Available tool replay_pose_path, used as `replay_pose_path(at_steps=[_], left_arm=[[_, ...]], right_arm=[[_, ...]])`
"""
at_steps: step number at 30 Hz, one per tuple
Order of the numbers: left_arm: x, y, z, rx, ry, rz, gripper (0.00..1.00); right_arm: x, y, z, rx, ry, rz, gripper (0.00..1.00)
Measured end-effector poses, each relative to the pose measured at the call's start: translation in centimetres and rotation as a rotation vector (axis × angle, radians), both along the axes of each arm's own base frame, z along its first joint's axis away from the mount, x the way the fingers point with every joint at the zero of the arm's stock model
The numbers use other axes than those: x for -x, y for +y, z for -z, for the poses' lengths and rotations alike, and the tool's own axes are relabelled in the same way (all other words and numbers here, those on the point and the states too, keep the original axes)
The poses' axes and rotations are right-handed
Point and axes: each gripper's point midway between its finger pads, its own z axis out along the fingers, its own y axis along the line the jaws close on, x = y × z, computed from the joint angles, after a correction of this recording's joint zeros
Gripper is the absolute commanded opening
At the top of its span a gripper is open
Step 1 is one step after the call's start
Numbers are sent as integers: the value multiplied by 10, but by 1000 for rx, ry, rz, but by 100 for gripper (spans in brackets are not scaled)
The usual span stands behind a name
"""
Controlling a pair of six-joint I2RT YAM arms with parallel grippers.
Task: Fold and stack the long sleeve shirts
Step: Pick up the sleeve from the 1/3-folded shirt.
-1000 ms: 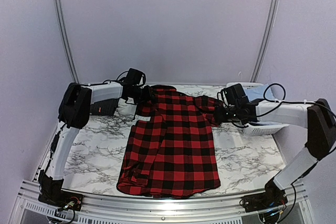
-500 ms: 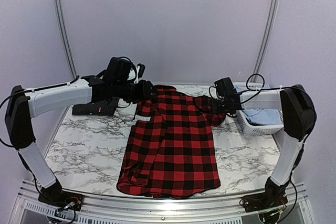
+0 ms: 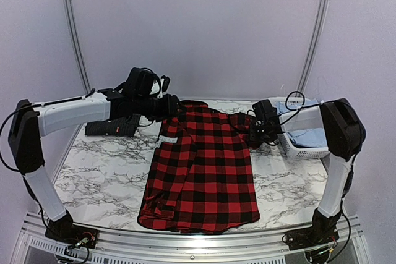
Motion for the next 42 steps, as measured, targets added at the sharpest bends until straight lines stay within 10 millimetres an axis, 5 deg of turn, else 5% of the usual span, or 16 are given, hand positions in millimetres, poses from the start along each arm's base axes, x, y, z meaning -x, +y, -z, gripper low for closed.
replay_pose_path(at_steps=[5, 10, 15, 18, 24, 32, 37, 40, 42], left_arm=[[-21, -1, 2, 37, 35, -7, 55], [-27, 12, 17, 48, 97, -28, 55], [-5, 25, 52, -14, 142, -18, 54], [14, 36, 69, -51, 171, -12, 54], [35, 46, 64, -53, 152, 8, 54], [43, 44, 56, -34, 125, 25, 55], [32, 38, 60, -37, 128, 20, 55], [23, 31, 66, -39, 136, 15, 55], [15, 26, 71, -42, 142, 11, 55]], right_arm=[[-6, 9, 4, -35, 46, 9, 41], [-22, 13, -23, -41, 17, 20, 16], [-23, 8, -32, -19, -7, 29, 0], [-10, 3, -35, -11, -7, 23, 0], [-4, 9, -70, 0, -81, 15, 0], [0, 46, -85, 2, -115, -80, 0], [19, 119, -93, -17, -144, -261, 0], [42, 149, -78, -26, -128, -346, 0], [62, 141, -50, 2, -79, -358, 0]])
